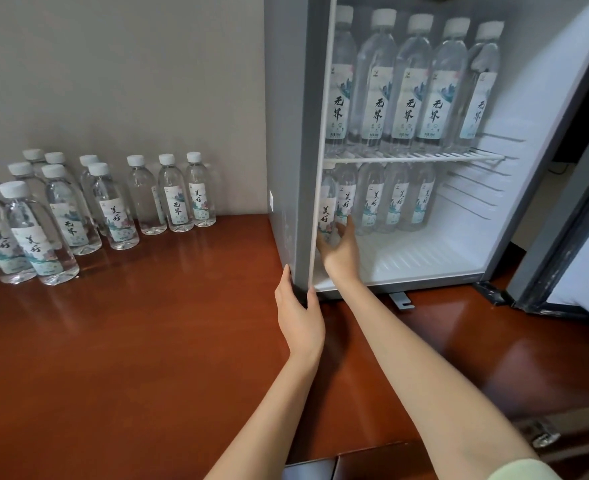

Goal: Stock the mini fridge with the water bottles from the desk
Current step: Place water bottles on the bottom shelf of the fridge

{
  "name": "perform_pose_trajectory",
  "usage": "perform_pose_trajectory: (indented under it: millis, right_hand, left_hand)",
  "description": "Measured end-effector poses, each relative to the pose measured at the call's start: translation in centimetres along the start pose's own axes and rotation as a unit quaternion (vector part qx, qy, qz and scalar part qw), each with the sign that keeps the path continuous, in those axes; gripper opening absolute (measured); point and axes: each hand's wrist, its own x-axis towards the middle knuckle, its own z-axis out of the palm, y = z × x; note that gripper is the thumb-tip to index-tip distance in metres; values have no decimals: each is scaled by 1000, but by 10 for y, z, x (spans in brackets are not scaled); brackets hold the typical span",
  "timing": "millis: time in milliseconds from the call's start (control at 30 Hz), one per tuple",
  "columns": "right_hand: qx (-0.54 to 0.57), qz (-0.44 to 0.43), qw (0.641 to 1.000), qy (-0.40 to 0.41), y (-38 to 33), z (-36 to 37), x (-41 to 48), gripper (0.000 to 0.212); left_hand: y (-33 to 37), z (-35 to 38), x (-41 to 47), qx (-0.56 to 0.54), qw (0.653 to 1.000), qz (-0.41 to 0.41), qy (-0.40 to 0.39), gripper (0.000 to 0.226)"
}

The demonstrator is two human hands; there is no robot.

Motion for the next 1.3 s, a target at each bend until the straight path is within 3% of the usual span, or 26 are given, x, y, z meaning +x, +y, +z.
perform_pose_trajectory:
  millis: [367, 600, 700, 767, 933, 1167, 1300]
  right_hand:
    - [152, -25, 988, -30, 4, -24, -56, 49]
    - [194, -45, 979, 42, 7, -27, -110, 4]
    - [211, -16, 977, 38, 4, -26, -127, 10]
    - [190, 14, 982, -12, 5, -26, -137, 13]
    - [28, 19, 988, -149, 4, -29, -150, 13]
    - [-3, 29, 992, -124, -6, -12, -161, 18]
    - [19, 24, 986, -166, -20, 28, -175, 19]
  left_hand:
    - [-1, -31, -20, -15, 999, 2, -45, 44]
    - [-4, -54, -39, -12, 998, 16, -51, 33]
    - [-3, -62, -43, -23, 998, 20, -46, 31]
    - [-2, -66, -46, -23, 998, 26, -47, 30]
    - [-2, -75, -57, -13, 998, 23, -65, 30]
    - [-2, -98, -59, -16, 998, 24, -54, 38]
    - [-9, -135, -43, 5, 1000, 16, -17, 39]
